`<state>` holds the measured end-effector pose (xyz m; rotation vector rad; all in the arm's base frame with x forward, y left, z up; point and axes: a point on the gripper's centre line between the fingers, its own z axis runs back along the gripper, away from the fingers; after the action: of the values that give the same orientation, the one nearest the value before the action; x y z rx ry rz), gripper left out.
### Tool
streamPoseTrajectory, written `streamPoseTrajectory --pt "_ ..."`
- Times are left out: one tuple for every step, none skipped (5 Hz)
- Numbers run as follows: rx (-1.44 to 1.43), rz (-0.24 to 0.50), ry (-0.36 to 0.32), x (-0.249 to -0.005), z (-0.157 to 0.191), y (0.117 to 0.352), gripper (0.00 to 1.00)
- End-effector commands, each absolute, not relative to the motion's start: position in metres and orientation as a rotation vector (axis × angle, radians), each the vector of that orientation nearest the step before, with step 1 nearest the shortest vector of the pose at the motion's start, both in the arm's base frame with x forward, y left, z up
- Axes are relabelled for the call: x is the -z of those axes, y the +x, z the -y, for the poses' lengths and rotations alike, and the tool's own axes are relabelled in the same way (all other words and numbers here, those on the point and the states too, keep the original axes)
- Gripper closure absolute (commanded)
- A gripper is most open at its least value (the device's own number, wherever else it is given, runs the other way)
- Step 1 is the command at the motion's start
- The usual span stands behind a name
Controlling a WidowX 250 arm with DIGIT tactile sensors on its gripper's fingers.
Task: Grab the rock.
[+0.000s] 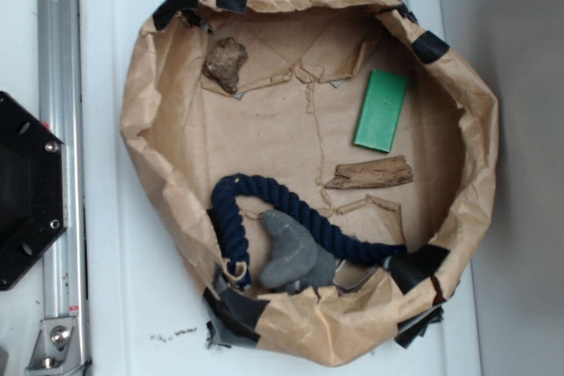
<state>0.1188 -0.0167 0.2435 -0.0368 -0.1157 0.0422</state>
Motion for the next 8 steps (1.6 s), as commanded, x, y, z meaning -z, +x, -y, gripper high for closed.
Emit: streamPoseTrajectory --pt "-0.042 0.116 -0.037 -0.243 0.017 0.119 0.0" --pt "0.033 0.107 0.095 -0.216 0.002 0.162 0.0" --pt "0.158 0.108 0.183 -0.187 -0.011 0.196 0.0" --pt "0.218 0.112 0.122 -0.163 -0.028 0.21 0.0" --pt "0.178 0.157 0.116 -0.146 -0.061 0.215 0.0" --pt "0.178 0.157 0.116 -0.146 -0.061 0.215 0.0" --pt "0.178 0.157 0.116 -0.146 -0.061 0.215 0.0" --pt "0.178 0.157 0.116 -0.146 -0.061 0.215 0.0"
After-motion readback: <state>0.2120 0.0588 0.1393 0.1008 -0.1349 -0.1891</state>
